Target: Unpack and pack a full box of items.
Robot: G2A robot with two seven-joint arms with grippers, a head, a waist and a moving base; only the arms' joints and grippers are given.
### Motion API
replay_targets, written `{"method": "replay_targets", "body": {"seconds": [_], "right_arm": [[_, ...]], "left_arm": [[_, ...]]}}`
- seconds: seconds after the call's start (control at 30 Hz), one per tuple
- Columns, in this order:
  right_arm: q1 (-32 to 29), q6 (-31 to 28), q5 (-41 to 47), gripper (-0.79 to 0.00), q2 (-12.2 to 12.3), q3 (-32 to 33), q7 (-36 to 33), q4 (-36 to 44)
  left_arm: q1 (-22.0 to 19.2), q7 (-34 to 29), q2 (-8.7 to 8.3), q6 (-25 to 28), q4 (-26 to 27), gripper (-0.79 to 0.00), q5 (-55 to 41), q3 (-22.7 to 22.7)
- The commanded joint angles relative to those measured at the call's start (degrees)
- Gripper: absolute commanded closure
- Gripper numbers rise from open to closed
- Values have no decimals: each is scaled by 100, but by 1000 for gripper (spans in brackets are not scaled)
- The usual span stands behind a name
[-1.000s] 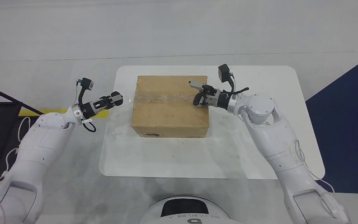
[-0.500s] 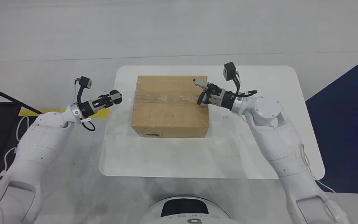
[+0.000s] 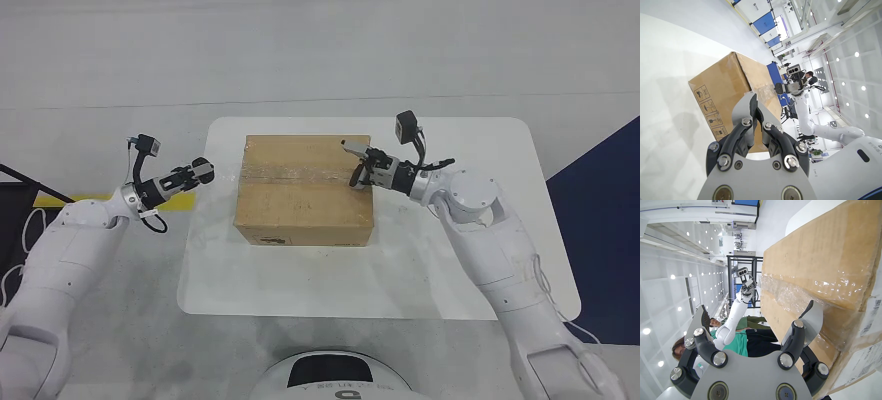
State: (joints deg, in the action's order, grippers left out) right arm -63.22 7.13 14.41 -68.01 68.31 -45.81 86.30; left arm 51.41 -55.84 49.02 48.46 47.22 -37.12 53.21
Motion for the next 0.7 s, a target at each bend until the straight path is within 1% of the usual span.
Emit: {"method": "replay_targets", "body": {"seconds": [0.0,0.07,0.1,0.13,0.17,0.2,0.23,0.43,0.67], "right_arm": [[2,29,-6,-785,0,-17,10,36],[58,99,-48,-785,-8,-82,12,25],[113,155,-92,-785,-13,-119,36,-16],[167,208,-145,-785,-21,-164,87,-56],[217,265,-199,-785,-33,-226,142,-91],[262,323,-210,-785,-48,-303,150,-132],[317,356,-202,-785,-63,-365,156,-182],[598,426,-230,-785,-152,-719,212,-470],[779,460,-235,-785,-232,-977,324,-579]], "left_arm": [[-2,53,-21,52,29,0,-7,33],[0,118,-49,117,90,0,-26,86],[5,146,-66,144,148,-25,-25,112],[21,157,-85,156,201,-74,-13,132],[37,168,-105,167,256,-200,0,152],[54,175,-124,174,320,-563,12,172],[76,181,-143,180,382,-785,28,188],[192,197,-219,196,607,-785,46,245],[239,229,-255,228,603,-785,-9,277]]}}
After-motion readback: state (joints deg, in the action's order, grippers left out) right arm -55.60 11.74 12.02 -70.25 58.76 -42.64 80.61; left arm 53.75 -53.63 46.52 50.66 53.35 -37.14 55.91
